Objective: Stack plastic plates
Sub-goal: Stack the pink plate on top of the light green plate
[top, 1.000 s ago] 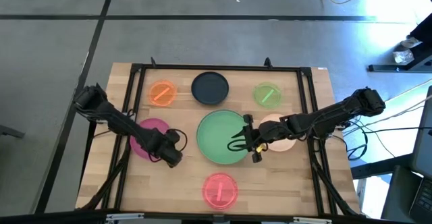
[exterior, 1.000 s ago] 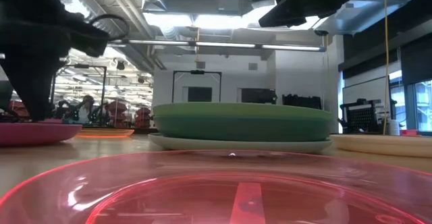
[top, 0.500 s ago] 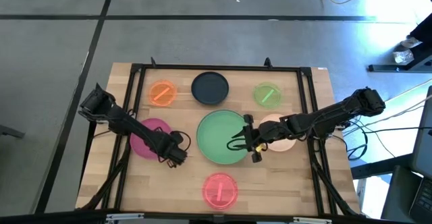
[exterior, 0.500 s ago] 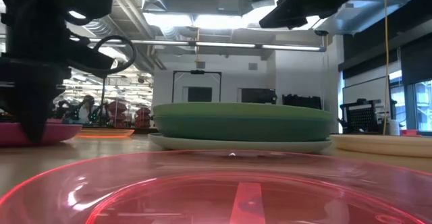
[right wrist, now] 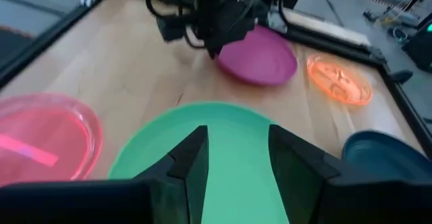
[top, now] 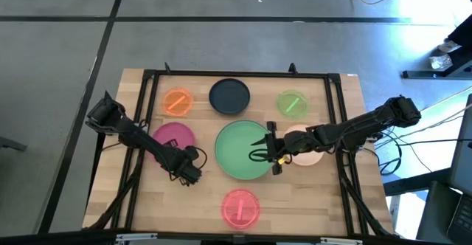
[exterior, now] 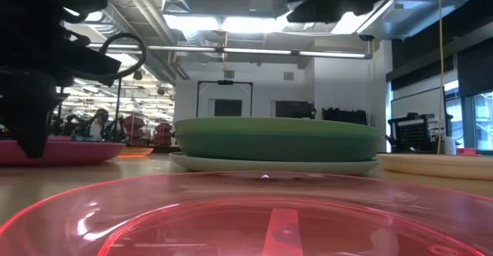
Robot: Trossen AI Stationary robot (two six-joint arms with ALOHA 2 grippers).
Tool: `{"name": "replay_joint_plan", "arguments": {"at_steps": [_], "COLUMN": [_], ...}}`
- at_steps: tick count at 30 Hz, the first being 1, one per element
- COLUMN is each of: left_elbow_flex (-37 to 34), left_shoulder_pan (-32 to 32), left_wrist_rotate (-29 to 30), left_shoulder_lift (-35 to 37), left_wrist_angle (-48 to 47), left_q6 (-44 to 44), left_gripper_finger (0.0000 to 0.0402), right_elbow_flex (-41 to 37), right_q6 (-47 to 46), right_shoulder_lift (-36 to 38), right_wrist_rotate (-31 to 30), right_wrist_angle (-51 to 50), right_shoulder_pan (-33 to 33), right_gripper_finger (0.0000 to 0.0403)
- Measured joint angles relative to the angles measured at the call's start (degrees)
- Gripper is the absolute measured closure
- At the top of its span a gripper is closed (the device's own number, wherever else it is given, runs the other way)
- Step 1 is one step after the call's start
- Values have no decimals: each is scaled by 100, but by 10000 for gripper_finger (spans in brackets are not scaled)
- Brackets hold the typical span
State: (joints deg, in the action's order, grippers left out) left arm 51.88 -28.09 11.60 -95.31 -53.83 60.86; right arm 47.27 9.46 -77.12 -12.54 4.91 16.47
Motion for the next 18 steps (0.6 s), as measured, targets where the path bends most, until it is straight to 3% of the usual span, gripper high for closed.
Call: {"name": "replay_joint_plan", "arguments": {"at_steps": [11, 18], "left_elbow_flex": [0, 0], "left_shoulder_pan": [-151, -171], "left_wrist_rotate": [-28, 286], "left_shoulder_lift": [16, 16], "left_wrist_angle": [-340, -236], "left_q6": [11, 155], "left_gripper_finger": [395, 360], "right_elbow_flex": [0, 0], "right_q6": [-22, -140], "right_shoulder_lift": [-2, -2], "right_wrist_rotate": [7, 10], "right_wrist_angle": [61, 132], "right_shoulder_pan": [0, 0], "right_gripper_finger": [258, 258]}}
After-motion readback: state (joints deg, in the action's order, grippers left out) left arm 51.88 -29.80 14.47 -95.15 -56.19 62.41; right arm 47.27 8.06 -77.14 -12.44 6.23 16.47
